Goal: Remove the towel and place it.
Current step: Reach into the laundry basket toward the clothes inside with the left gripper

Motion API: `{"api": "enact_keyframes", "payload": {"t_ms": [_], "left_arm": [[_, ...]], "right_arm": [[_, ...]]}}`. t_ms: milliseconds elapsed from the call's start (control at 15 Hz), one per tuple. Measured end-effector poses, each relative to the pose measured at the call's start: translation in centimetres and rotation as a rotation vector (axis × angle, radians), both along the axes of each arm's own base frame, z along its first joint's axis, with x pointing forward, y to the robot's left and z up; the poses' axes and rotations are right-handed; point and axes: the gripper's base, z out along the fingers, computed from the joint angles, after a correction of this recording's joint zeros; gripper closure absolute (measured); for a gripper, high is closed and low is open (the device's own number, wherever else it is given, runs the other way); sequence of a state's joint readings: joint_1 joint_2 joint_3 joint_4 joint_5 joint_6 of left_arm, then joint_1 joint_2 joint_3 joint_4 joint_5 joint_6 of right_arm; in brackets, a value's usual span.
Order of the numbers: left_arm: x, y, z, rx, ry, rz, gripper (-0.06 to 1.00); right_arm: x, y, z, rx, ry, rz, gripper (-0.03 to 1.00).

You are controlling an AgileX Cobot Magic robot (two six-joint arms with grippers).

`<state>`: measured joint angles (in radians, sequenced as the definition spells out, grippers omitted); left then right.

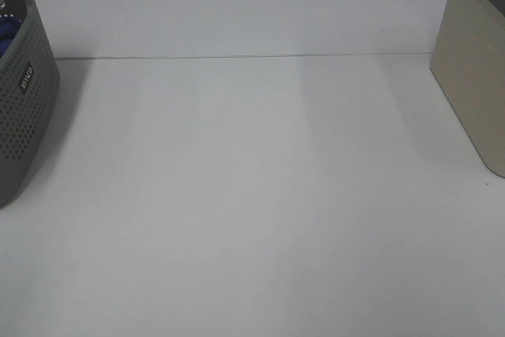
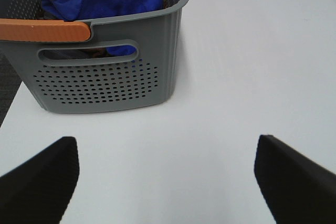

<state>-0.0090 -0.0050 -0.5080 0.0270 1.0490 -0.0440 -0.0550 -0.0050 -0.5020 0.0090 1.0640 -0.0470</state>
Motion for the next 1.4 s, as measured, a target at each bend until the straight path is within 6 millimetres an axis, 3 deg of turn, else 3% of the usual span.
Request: {"api": "enact_keyframes", "payload": {"t_ms": [1400], "left_arm": [[0.0,0.01,0.0,0.001,0.0,0.001,0.11]], "right_arm": [[0.0,0.0,0.0,0.0,0.0,0.0,0.2]]}}
